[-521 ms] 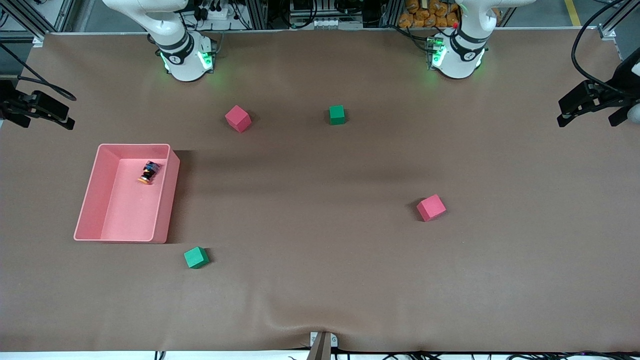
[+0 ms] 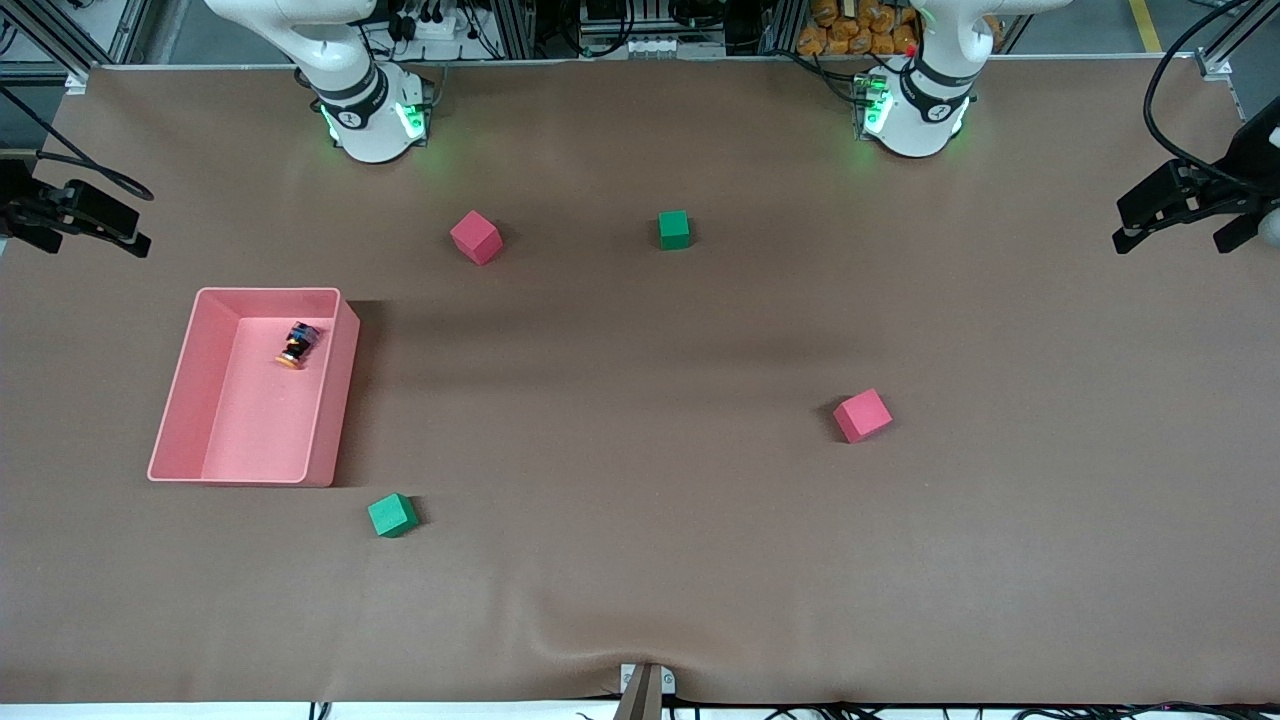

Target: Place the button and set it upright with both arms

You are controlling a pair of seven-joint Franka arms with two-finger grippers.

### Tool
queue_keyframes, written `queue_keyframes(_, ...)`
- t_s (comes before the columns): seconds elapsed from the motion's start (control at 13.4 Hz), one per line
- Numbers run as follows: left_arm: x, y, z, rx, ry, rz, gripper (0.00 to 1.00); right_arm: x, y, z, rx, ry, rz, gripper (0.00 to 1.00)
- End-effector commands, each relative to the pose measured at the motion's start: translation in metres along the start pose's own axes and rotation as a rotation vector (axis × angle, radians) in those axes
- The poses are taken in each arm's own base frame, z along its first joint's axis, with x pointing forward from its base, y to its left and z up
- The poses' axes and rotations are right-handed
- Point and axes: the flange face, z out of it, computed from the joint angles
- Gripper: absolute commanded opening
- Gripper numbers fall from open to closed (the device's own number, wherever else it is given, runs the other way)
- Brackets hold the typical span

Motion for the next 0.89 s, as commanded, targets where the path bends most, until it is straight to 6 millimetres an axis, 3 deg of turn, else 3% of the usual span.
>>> queue_keyframes(0.0,-0.004,-0.004,-0.004,-0.016,-0.005,0.0,1.0,-0.004,0.004,-0.004,-0.025,-0.005,-0.019,1.0)
queue_keyframes(0.3,-0.004,-0.005,-0.003,-0.015,-0.01,0.002,1.0,-0.006,-0.003,0.004,-0.041,-0.055,-0.024,1.0)
queue_keyframes(0.52,-0.004,-0.005,-0.003,-0.015,-0.008,0.002,1.0,-0.002,0.005,0.018,-0.041,-0.11,-0.007,1.0)
queue_keyframes(0.67,-0.003,-0.005,-0.002,-0.015,-0.011,0.002,1.0,0.003,0.005,0.039,-0.043,-0.18,-0.006,1.0)
queue_keyframes(0.82,-0.003,-0.004,-0.002,-0.015,-0.011,0.003,1.0,0.014,0.019,0.076,-0.043,-0.225,0.019,1.0)
